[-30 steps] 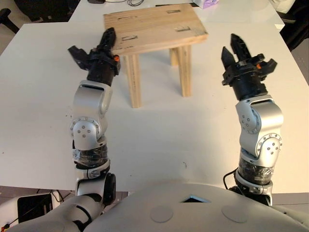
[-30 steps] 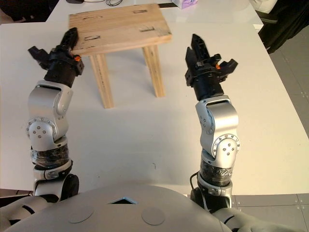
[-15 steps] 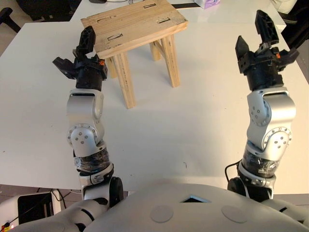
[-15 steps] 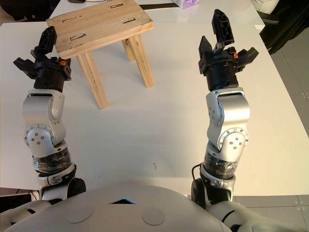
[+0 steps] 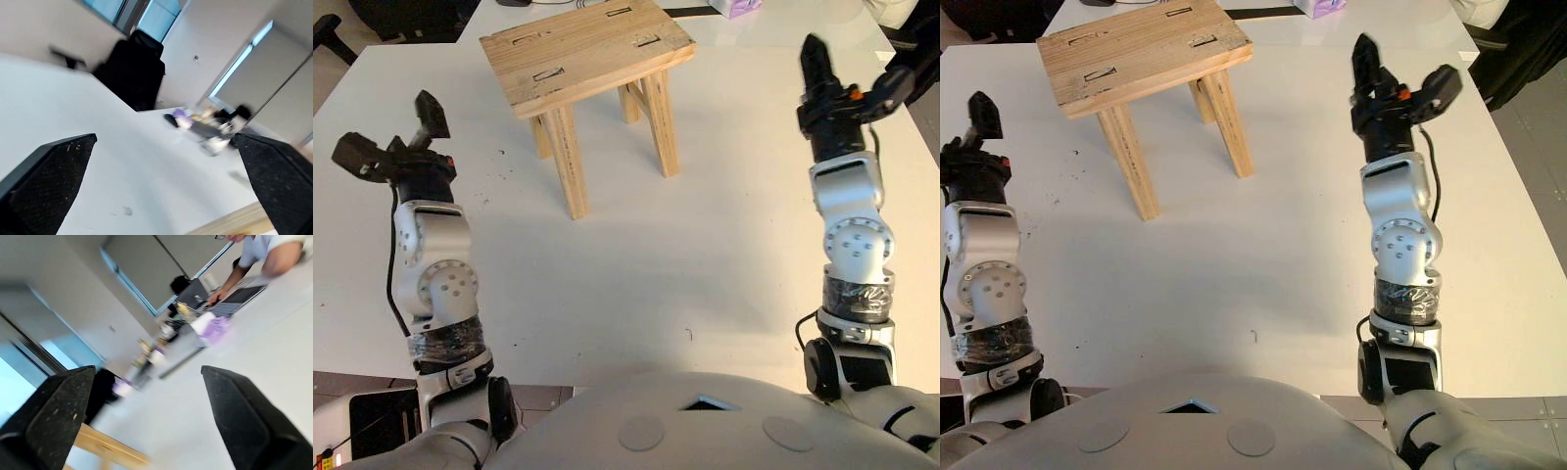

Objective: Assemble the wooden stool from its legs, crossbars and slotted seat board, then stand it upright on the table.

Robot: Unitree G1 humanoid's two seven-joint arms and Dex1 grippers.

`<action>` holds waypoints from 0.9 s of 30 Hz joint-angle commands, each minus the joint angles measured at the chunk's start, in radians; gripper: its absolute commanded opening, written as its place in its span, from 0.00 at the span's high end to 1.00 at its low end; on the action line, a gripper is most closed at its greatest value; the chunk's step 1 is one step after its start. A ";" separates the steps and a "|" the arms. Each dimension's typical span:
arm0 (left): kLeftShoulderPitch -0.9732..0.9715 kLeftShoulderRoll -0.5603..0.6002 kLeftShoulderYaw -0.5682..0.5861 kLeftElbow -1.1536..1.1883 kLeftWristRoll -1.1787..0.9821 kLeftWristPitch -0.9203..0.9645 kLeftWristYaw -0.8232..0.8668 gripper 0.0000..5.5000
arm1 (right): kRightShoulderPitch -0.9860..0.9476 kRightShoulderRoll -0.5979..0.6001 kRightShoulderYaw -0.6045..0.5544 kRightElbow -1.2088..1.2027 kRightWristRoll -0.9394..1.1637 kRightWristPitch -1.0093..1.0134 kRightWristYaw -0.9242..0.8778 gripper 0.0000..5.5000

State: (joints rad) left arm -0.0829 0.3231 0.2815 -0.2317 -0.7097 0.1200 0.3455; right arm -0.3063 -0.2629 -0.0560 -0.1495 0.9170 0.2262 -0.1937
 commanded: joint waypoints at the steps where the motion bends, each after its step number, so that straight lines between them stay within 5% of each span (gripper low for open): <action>1: 0.056 -0.105 -0.153 0.048 0.323 -0.017 0.100 0.05 | -0.037 0.001 0.106 0.091 -0.252 -0.021 0.088 0.28; 8: 0.101 -0.186 -0.238 0.122 0.595 -0.092 0.096 0.05 | -0.011 0.035 0.159 0.148 -0.513 -0.090 0.158 0.28; 17: -0.079 -0.179 -0.071 0.332 0.625 -0.173 0.102 0.05 | -0.088 0.145 0.116 0.285 -0.676 -0.163 0.115 0.28; 27: -0.197 -0.172 -0.033 0.387 0.650 -0.177 0.083 0.05 | -0.099 0.179 0.090 0.334 -0.916 -0.252 -0.036 0.28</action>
State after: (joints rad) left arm -0.2404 0.1446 0.2397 0.1541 -0.0804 -0.0796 0.4321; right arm -0.4060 -0.1135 0.0648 0.1853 0.0263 -0.0090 -0.1825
